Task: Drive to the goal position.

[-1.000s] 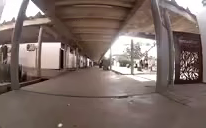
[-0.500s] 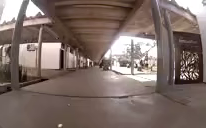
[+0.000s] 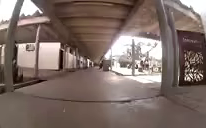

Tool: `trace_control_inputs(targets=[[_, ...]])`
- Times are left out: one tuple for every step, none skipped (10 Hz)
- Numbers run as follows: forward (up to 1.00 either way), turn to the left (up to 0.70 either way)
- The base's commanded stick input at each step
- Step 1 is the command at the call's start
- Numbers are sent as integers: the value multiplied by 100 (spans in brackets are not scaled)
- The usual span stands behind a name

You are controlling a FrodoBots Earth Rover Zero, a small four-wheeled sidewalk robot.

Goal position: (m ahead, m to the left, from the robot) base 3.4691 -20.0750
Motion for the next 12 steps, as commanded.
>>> trace_control_inputs(targets=[[50, 0], [50, 0], [50, 0], [50, 0], [50, 0], [50, 0], [50, 0], [50, 0], [50, 0], [50, 0], [50, 0], [50, 0]])
